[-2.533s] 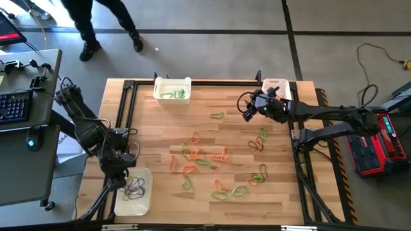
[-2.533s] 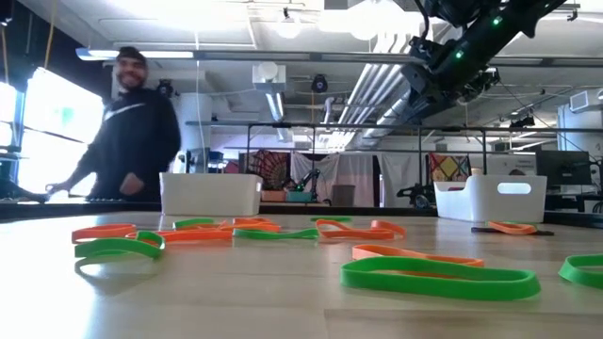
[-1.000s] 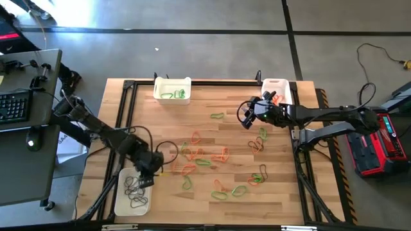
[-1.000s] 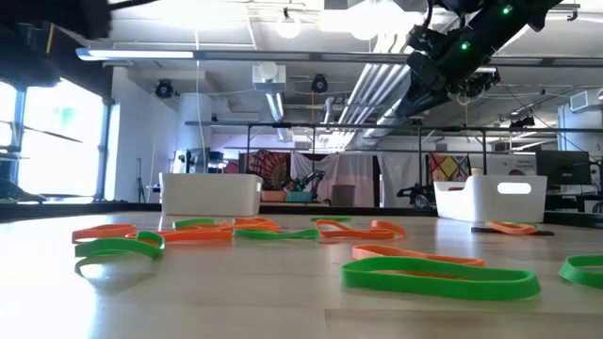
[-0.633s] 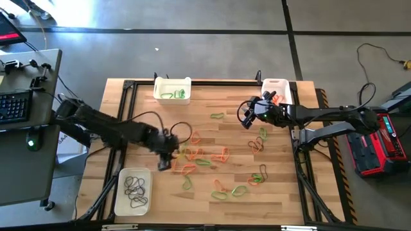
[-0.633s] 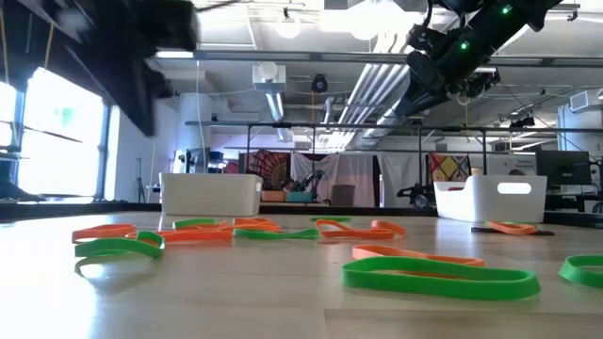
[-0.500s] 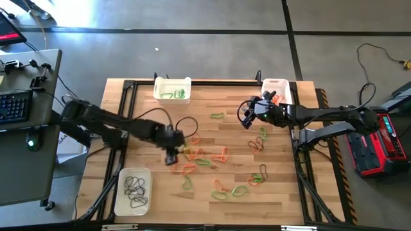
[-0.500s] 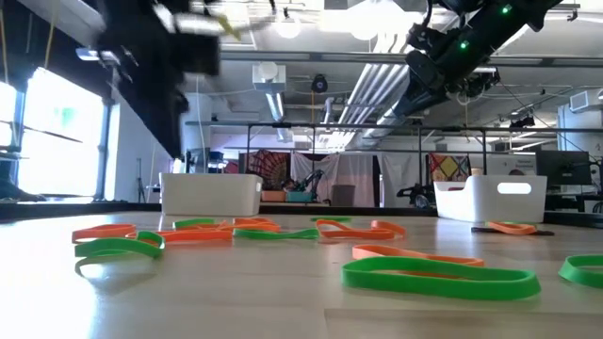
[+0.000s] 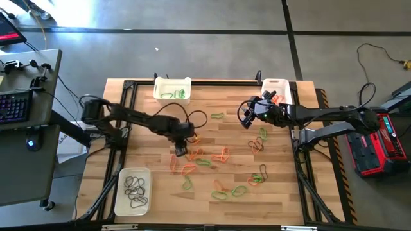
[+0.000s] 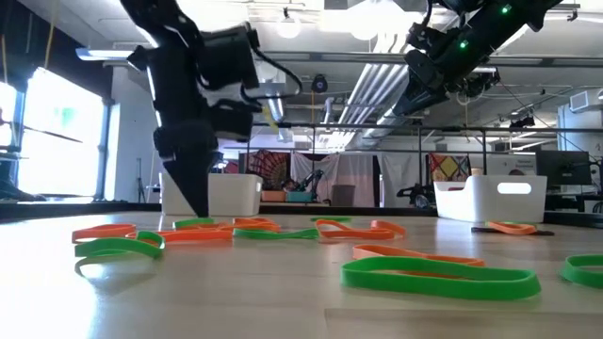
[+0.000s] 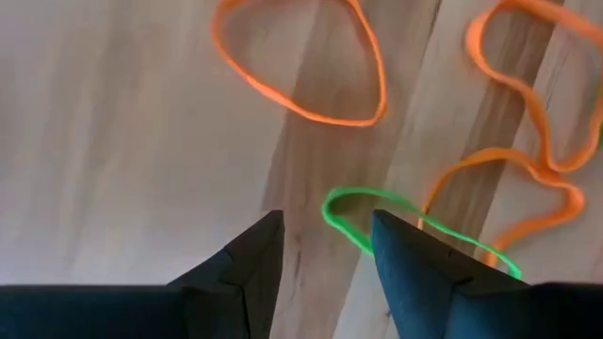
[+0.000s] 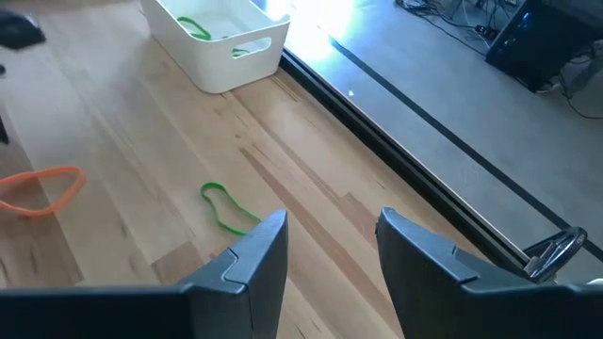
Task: Sort rubber bands into baskets
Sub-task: Put the green rubber band into the top left white bin
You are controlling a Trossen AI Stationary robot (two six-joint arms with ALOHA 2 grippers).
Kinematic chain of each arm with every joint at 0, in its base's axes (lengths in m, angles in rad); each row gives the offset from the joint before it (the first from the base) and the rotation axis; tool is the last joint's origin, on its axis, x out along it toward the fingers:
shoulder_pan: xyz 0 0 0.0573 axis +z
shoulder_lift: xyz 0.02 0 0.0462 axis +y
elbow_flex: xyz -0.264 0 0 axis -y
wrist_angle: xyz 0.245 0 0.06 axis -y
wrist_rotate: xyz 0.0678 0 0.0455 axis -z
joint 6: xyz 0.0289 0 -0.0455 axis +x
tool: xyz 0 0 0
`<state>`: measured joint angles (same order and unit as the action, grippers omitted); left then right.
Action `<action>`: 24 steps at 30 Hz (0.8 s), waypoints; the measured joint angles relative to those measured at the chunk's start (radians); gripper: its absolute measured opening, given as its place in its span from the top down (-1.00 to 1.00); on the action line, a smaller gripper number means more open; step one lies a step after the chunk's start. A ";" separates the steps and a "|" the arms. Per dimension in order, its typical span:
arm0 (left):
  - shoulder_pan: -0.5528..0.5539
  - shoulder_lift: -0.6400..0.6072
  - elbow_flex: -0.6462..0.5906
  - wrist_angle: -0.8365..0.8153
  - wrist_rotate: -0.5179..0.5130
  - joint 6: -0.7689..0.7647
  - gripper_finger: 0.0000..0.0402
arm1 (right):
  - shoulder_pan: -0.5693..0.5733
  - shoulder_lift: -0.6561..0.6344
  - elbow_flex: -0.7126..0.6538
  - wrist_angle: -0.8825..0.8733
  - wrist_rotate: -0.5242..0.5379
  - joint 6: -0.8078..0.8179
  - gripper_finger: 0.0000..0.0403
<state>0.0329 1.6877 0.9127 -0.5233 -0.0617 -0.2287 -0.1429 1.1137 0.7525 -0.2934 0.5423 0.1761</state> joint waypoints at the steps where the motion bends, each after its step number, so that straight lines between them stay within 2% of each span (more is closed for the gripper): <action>1: 0.000 0.011 0.000 -0.001 0.001 0.004 0.23 | 0.000 0.000 0.000 0.000 0.000 0.000 0.24; 9: 0.002 0.048 0.002 0.022 0.002 0.058 0.30 | 0.000 0.000 0.000 0.010 0.001 -0.001 0.24; 14: 0.014 0.050 0.001 0.042 0.007 0.083 0.52 | 0.000 0.000 0.000 0.007 0.001 -0.001 0.24; 20: 0.025 0.035 -0.001 0.048 -0.020 0.101 0.93 | 0.000 0.000 0.000 0.007 0.001 -0.001 0.24; 24: 0.032 -0.035 -0.002 0.020 -0.070 0.102 0.97 | 0.000 0.000 0.000 0.007 0.001 0.003 0.24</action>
<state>0.0646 1.6525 0.9106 -0.5036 -0.1313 -0.1267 -0.1431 1.1133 0.7525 -0.2865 0.5432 0.1795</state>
